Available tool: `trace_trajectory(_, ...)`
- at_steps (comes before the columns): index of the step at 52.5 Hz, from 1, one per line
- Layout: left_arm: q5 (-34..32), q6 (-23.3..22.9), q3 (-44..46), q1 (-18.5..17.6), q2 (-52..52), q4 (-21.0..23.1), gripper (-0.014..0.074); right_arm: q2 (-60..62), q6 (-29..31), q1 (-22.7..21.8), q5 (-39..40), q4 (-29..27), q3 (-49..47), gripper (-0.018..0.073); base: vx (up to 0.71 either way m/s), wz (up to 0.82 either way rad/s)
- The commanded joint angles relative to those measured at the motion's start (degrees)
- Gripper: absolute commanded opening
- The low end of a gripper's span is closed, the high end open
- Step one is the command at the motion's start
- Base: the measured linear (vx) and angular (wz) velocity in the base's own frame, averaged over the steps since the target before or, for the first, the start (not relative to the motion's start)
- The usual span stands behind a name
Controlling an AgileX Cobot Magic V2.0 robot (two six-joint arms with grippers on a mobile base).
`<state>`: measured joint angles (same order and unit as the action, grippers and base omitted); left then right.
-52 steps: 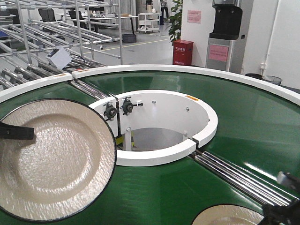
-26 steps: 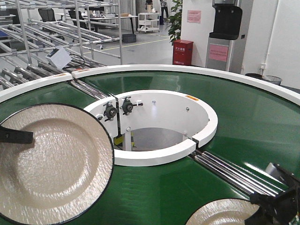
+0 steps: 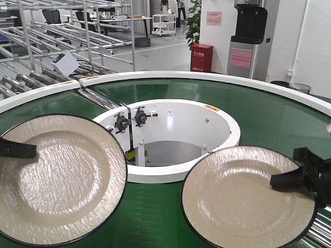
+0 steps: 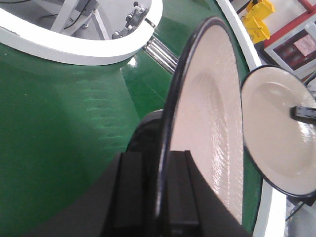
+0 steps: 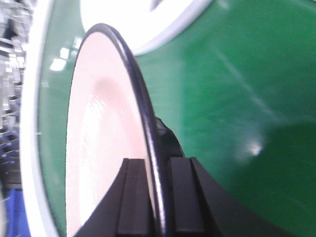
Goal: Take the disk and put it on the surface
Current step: 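Hold both plates raised in front of the robot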
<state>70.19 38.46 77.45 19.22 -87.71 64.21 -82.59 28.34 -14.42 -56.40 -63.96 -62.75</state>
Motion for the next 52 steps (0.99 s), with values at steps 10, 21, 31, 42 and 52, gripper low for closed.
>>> trace_trajectory(10, -1.5, -1.2, -5.3, -0.4, 4.7, 7.9, -0.0008, 8.4, -2.1, -0.2, -0.1, -7.4, -1.8, -0.0009, 0.00, 0.00)
trace_trajectory(21, -0.9, -1.2, -6.7, -0.4, 4.8, 9.6, -0.0008, 8.8, -2.4, -0.2, -0.1, -7.3, -1.8, -0.0009, 0.00, 0.00)
trace_trajectory(31, 1.9, 0.3, -6.3, -0.4, 4.8, 16.0, -0.0008, 8.8, -2.3, -0.2, -0.4, -7.3, -1.8, -0.0009, 0.00, 0.00)
trace_trajectory(42, 2.2, 0.8, -6.0, -0.4, 4.8, 16.8, -0.0008, 8.8, -2.3, -0.2, -0.4, -7.3, -1.8, -0.0009, 0.00, 0.00)
trace_trajectory(52, 2.1, 0.8, -6.0, -0.4, 4.8, 16.7, -0.0008, 8.8, -2.3, -0.2, -0.4, -7.3, -1.8, -0.0009, 0.00, 0.00)
